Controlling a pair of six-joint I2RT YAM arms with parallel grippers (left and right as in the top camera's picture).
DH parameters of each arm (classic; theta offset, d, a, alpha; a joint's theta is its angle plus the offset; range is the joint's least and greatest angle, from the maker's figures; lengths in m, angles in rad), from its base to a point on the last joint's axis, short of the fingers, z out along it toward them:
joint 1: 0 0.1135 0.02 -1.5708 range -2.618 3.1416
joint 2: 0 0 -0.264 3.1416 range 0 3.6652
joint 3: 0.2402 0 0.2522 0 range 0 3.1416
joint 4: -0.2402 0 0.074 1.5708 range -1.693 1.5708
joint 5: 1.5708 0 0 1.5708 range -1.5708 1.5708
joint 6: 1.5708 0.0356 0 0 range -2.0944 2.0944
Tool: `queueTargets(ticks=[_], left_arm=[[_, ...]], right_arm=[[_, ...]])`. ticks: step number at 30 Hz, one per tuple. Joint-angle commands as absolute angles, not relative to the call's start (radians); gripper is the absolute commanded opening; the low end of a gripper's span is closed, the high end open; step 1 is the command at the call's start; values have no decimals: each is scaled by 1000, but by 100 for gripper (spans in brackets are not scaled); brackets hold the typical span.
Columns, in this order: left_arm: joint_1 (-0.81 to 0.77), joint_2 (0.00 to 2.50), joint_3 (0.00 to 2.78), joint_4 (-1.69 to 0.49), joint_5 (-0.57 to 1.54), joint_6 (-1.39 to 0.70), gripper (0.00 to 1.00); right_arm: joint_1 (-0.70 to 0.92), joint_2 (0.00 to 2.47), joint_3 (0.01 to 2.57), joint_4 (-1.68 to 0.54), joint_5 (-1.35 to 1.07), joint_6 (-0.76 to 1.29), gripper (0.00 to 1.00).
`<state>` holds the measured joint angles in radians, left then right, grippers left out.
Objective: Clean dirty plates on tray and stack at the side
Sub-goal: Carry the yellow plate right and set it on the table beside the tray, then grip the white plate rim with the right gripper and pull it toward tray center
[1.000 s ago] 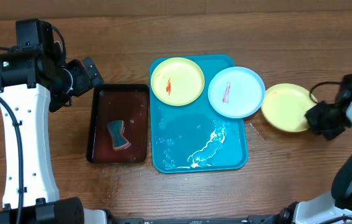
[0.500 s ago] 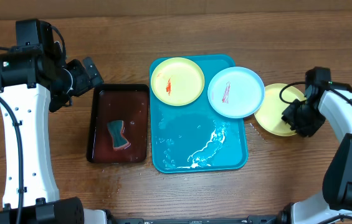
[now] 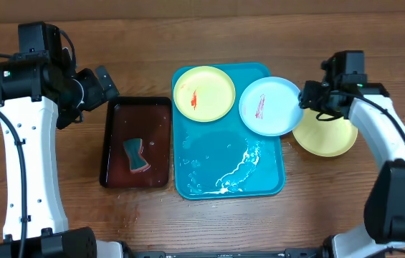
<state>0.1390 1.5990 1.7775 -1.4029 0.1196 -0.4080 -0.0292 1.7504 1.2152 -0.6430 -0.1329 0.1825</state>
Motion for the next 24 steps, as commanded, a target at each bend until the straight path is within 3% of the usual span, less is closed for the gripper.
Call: queueTargets(ticks=[1,3,7,17,24], left_arm=[[138,1583,1800,-1402,123,-396,100],[138,1583,1800,-1402,123,-396,100],[138,1583,1800,-1402,123,-396,100],[138,1583,1800,-1402,123,-396,100],[138,1583,1800,-1402,123,-396,100]], right_arm=[[-20,1846,1228,-610,-94,160,52],[-20,1863,1228,-607,-94,160,40],[-20,1855,1238,-639,-98,176,4],[-2,1726,1332,-897,-104,244,4],[104,1643,1328,-1104,-110,262,4]])
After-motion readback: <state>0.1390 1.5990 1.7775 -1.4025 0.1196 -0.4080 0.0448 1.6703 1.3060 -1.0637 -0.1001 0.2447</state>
